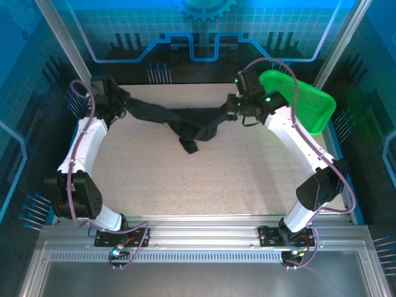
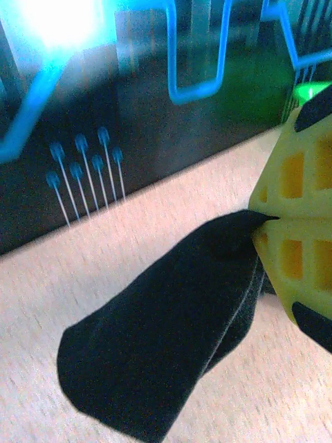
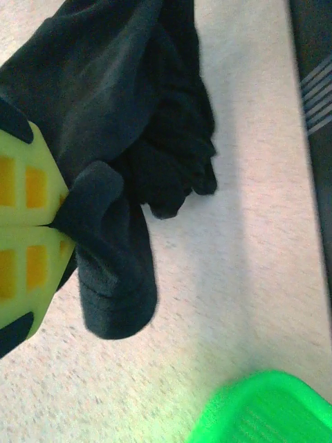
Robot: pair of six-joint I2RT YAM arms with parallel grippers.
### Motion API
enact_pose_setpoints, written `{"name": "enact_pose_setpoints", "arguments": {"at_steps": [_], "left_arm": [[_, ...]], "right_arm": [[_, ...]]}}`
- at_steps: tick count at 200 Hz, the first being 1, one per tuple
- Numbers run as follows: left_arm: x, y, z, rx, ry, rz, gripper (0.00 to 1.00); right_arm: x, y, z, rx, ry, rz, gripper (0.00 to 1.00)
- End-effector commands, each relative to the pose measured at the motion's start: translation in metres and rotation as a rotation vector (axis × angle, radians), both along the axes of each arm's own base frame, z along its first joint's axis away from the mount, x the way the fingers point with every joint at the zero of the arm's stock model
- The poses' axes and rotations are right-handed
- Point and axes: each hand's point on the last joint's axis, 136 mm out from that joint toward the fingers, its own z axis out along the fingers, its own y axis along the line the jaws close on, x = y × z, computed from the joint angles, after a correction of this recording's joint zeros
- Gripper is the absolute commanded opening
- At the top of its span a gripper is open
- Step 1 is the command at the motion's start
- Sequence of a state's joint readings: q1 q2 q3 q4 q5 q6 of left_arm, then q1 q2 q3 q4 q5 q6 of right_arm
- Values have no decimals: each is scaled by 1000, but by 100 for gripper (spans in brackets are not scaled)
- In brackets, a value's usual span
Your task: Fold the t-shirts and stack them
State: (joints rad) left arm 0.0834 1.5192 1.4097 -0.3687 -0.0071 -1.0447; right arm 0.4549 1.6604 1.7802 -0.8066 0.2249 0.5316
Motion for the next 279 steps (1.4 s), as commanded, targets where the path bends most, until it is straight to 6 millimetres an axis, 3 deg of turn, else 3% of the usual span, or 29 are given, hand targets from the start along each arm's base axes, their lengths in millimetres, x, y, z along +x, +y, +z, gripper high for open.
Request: {"name": "enact_pose_setpoints", "arguments": {"at_steps": [1, 21, 66, 96, 117, 143, 159, 172, 191, 207, 225, 229, 230, 251, 263, 279], "left_arm": [[5, 8, 61, 5, -140, 28, 0], [18, 3, 101, -46, -264, 0, 0], [65, -11, 183, -105, -517, -125, 0], [79, -11, 241, -90, -657, -162, 0], [69, -7, 279, -63, -748, -158, 0], [42, -3, 320, -36, -845, -149, 0], [20, -3, 340, 0, -890, -142, 0], [2, -4, 342, 11, -875, -125, 0], [-25, -1, 305, -5, -734, -28, 0], [-67, -2, 232, 26, -507, 125, 0], [-128, -13, 134, 79, -230, 222, 0], [-138, -19, 113, 90, -182, 206, 0], [-141, -21, 108, 90, -175, 199, 0], [-194, -56, -11, 21, 101, 78, 0], [-205, -82, -70, -41, 193, -46, 1], [-221, -108, -140, -141, 339, -148, 22]], "right_arm": [[12, -27, 36, 29, -39, -69, 0], [31, -37, 64, 100, -81, -69, 0], [77, -32, 128, 225, -235, 41, 0], [93, -37, 175, 319, -366, 63, 0], [88, -40, 211, 353, -478, 78, 0], [72, -49, 244, 386, -571, 74, 0], [61, -52, 252, 400, -591, 76, 0], [49, -54, 247, 400, -565, 73, 0], [30, -60, 213, 380, -456, 10, 0], [4, -62, 159, 374, -352, -63, 0], [-38, -69, 71, 338, -205, -173, 0], [-48, -69, 50, 327, -167, -188, 0], [-51, -68, 36, 318, -138, -190, 0], [-103, -77, -72, 233, 58, -267, 0], [-119, -81, -124, 225, 169, -286, 17], [-133, -88, -181, 233, 365, -319, 40]]}}
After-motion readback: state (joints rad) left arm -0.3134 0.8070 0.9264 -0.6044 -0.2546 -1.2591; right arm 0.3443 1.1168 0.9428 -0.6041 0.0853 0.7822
